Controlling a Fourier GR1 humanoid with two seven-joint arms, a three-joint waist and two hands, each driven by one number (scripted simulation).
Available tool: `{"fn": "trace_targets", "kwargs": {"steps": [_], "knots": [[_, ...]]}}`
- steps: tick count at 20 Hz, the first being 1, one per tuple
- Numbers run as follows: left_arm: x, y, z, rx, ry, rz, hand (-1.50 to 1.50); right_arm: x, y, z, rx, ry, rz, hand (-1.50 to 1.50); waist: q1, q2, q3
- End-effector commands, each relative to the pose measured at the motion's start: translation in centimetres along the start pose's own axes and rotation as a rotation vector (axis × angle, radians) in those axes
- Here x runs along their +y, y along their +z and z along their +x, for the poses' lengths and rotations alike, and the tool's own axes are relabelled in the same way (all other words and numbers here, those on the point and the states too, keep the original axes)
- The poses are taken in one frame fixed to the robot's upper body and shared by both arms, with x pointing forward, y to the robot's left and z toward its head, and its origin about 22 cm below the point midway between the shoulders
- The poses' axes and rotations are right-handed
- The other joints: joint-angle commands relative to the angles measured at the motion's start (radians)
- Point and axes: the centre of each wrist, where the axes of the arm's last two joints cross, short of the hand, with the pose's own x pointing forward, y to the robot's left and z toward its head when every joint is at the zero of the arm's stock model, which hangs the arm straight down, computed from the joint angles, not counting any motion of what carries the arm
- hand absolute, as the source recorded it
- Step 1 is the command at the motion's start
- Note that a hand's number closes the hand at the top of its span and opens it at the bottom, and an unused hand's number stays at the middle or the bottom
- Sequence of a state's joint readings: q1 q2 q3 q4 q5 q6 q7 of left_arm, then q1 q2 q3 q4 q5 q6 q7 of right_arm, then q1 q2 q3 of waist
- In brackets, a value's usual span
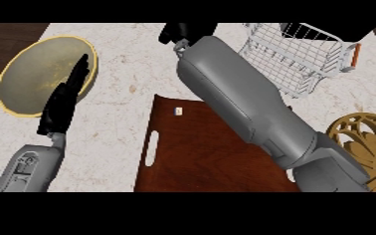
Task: Pick the bell pepper from the tray and place it in the tiered basket
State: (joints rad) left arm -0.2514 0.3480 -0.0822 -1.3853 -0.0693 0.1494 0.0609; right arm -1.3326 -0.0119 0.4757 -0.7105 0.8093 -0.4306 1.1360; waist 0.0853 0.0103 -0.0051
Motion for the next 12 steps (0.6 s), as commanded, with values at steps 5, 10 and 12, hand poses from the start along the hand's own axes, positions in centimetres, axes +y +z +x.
{"fn": "trace_targets", "kwargs": {"steps": [5, 10, 12], "knots": [[2.0, 1.5, -2.3, 0.028, -0.012, 0.027, 0.00, -4.2, -1.3, 5.4, 0.190, 0.081, -0.276, 1.50, -0.032, -0.012, 0.001], [1.2, 1.0, -1.4, 0.041, 0.000, 0.043, 0.00, -6.3, -2.4, 6.8, 0.215, 0.066, -0.224, 1.50, -0.045, -0.005, 0.003], [0.6, 0.4, 0.1, 0.030, 0.005, 0.033, 0.00, -6.6, -3.5, 6.1, 0.231, -0.013, -0.213, 1.50, -0.047, -0.003, 0.004]]}}
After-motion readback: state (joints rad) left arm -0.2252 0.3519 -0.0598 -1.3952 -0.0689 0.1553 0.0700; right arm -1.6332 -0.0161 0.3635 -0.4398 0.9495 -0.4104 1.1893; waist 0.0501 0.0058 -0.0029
